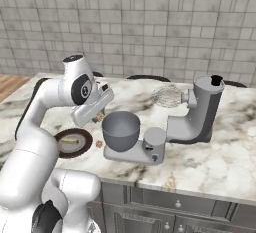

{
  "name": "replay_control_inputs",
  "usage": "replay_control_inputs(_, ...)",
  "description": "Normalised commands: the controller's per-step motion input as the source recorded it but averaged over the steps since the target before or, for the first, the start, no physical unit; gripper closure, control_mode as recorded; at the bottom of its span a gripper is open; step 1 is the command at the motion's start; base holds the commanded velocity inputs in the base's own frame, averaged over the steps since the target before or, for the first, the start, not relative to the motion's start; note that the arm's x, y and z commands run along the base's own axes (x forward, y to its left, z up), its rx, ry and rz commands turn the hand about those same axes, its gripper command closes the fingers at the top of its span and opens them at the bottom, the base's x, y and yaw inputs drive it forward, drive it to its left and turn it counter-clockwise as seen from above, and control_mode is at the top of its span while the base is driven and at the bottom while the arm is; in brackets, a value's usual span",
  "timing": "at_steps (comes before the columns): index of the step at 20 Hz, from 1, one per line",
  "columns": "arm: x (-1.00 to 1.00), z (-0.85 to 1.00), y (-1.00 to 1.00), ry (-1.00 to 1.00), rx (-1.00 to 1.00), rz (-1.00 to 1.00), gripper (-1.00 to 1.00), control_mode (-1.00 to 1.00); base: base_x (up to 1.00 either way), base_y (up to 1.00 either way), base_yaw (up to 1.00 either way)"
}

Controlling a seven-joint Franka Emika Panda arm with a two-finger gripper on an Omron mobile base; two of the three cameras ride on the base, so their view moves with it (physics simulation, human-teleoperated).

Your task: Add butter and sugar cubes to the stand mixer bowl and then turn on the stand mixer to begin making frosting.

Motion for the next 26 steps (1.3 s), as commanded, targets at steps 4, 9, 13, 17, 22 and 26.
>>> replay_control_inputs(4, 0.59, -0.22, -0.02, 0.12, 0.0, 0.0, 1.0, -1.0, 0.0, 0.0, 0.0)
replay_control_inputs(9, 0.72, -0.27, 0.0, 0.19, 0.0, 0.0, 1.0, -1.0, 0.0, 0.0, 0.0)
replay_control_inputs(13, 0.31, -0.51, -0.37, 0.17, 0.0, -0.04, 1.0, -1.0, 0.0, 0.0, 0.0)
replay_control_inputs(17, 0.17, -0.55, -0.49, 0.13, 0.0, -0.05, 1.0, -1.0, 0.0, 0.0, 0.0)
replay_control_inputs(22, 0.14, -0.47, -0.26, 0.08, 0.0, -0.03, 1.0, -1.0, 0.0, 0.0, 0.0)
replay_control_inputs(26, -0.09, -0.14, -0.14, -0.02, 0.0, -0.01, -1.0, -1.0, 0.0, 0.0, 0.0)
